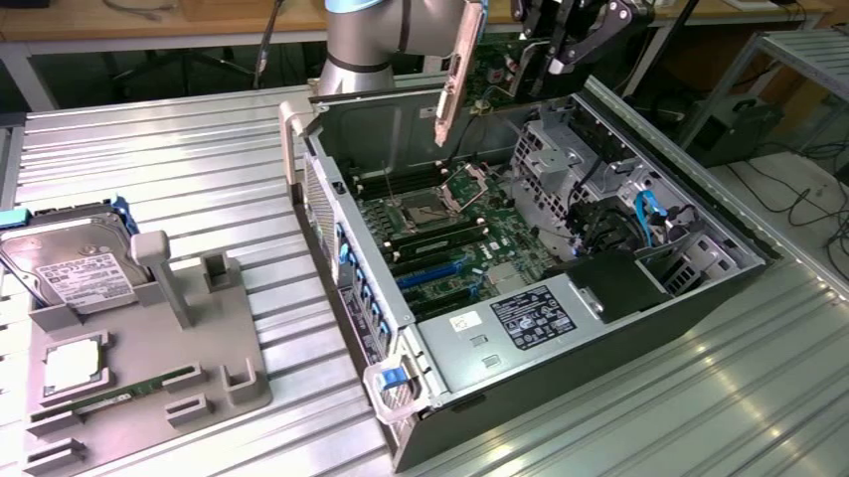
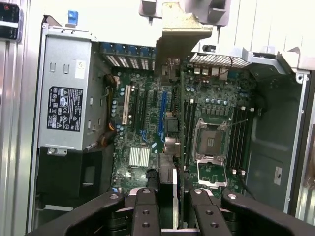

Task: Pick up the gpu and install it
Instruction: 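Insert the gpu into the slot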

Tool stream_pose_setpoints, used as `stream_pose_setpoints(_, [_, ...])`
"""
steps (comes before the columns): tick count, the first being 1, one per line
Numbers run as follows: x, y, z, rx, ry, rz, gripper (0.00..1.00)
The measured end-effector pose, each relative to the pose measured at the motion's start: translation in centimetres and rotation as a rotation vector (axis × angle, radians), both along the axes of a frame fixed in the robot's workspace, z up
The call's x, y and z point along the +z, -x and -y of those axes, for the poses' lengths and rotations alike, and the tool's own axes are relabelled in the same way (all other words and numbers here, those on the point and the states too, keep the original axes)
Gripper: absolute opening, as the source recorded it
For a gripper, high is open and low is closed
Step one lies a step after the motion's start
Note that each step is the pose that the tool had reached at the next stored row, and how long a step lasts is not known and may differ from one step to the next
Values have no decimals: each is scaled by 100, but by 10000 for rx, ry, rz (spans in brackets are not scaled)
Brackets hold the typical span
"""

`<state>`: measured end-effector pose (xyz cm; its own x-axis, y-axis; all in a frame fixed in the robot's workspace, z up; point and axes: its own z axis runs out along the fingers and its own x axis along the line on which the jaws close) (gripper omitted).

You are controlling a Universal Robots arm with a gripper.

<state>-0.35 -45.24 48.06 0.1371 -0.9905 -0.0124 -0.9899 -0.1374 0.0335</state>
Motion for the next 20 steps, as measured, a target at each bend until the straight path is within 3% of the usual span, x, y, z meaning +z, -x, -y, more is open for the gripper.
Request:
stream_pose_setpoints(18, [0,0,0,2778,0,0,28])
stream_pose_setpoints(20, [0,0,0,3378,0,0,28])
